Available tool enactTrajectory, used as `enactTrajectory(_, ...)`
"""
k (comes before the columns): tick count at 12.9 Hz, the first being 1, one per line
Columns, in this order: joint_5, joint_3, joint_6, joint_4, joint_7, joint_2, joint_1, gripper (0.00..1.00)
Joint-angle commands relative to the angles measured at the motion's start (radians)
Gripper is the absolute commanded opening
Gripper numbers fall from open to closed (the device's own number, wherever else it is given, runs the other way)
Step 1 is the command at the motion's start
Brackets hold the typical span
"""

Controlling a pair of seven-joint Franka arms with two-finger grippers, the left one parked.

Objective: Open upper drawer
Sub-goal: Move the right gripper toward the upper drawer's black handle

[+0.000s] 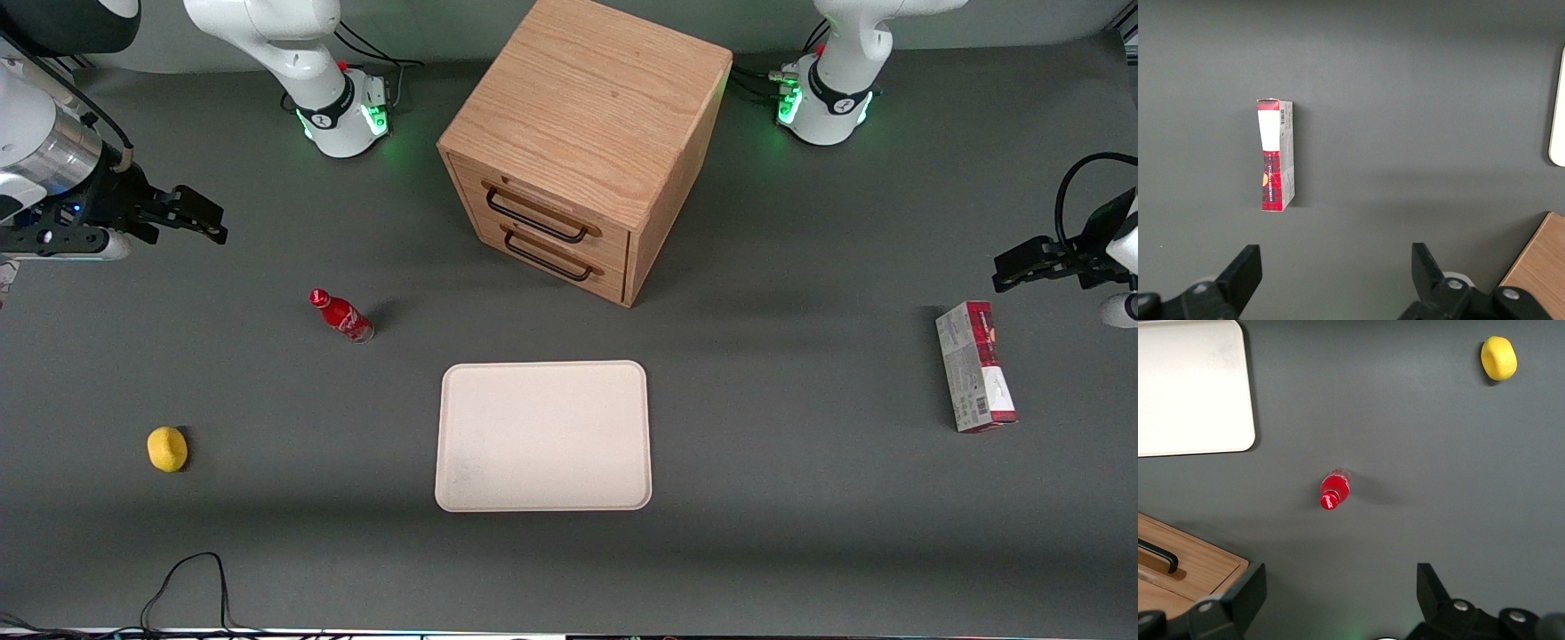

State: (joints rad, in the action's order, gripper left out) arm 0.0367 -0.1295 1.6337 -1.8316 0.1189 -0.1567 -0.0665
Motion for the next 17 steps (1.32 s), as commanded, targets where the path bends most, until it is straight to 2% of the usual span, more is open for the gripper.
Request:
enactTrajectory(1,0.011,0.005,-0.009,0.009,0.022,-0.004,0.008,1.0)
enactTrajectory(5,0.014,-0.005,-0.009,0.09,0.025,0.067,0.01,1.0)
enactTrajectory(7,0.02,-0.05,-0.009,0.158,0.025,0.123,0.01,1.0)
enactTrajectory(10,0.018,-0.178,-0.009,0.25,0.012,0.216,0.01,1.0)
enactTrajectory(14,0.017,-0.442,-0.008,0.399,0.008,0.385,0.01,1.0)
enactTrajectory(17,0.022,-0.619,-0.002,0.402,-0.01,0.454,0.011,1.0)
